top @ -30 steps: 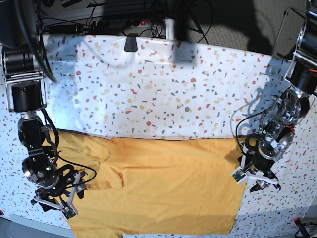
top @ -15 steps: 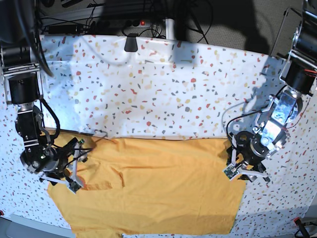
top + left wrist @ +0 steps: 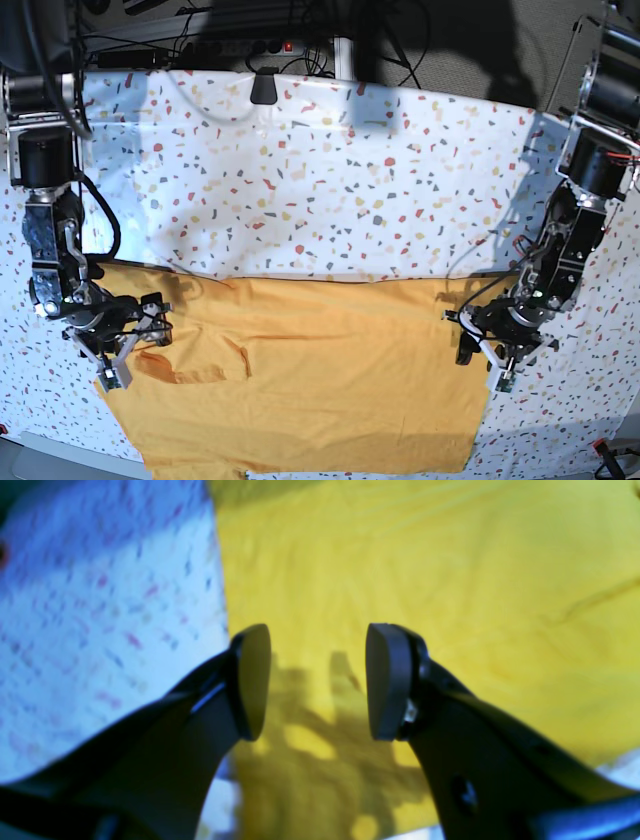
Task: Fold the T-shirt properly
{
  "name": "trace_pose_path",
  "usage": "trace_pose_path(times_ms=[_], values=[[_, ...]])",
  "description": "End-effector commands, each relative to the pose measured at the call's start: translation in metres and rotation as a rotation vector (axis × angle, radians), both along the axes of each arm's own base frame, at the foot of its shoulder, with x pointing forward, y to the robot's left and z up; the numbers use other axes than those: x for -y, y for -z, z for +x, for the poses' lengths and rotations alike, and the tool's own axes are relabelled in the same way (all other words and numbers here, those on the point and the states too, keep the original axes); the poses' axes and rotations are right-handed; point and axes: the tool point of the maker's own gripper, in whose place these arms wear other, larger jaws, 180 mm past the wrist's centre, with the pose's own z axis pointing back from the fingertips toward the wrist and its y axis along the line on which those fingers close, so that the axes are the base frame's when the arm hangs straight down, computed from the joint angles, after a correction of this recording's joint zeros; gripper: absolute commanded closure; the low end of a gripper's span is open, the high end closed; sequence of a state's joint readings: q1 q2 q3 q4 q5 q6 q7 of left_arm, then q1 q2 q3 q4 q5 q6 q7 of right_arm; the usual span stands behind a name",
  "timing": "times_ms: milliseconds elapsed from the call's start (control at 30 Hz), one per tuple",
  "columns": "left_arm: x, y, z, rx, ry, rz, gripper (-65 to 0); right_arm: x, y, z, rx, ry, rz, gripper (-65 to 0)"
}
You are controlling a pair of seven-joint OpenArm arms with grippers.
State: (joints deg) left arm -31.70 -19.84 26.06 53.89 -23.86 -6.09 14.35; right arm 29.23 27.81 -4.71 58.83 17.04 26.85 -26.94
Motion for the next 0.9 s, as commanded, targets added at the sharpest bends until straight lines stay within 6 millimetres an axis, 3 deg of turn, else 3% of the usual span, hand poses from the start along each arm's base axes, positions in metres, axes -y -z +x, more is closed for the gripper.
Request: trace_pose_path(times_ms=[0, 133, 200, 367, 633, 867], values=[[-0.002, -0.019, 0.014, 0.048, -0.034, -0.059, -29.8, 0.013, -0.028, 0.015, 0.083, 0.047, 0.026, -44.5], [0.008, -0.008, 0.016, 0.022, -0.067, -0.212, -29.8, 0.033, -0.022, 0.023, 0.111, 0.162, 0.17, -44.5], [0.012, -0.009, 0.017, 0.032, -0.073, -0.242, -29.8, 0.035, -0.013, 0.023, 0.094, 0.138, 0.182, -44.5], [0.015, 0.003, 0.014, 0.016, -0.055, -0.173, -29.8, 0.039, 0.016, 0.016, 0.035, 0.124, 0.132, -44.5], [0.01, 0.036, -0.006, -0.102, -0.064, -0.148, -29.8, 0.039, 0.054, -0.007, -0.088, 0.139, 0.136, -44.5], [0.01, 0.067, -0.031, -0.175, -0.068, -0.143, -29.4, 0.039, 0.095, -0.043, -0.176, 0.146, 0.132, -44.5]])
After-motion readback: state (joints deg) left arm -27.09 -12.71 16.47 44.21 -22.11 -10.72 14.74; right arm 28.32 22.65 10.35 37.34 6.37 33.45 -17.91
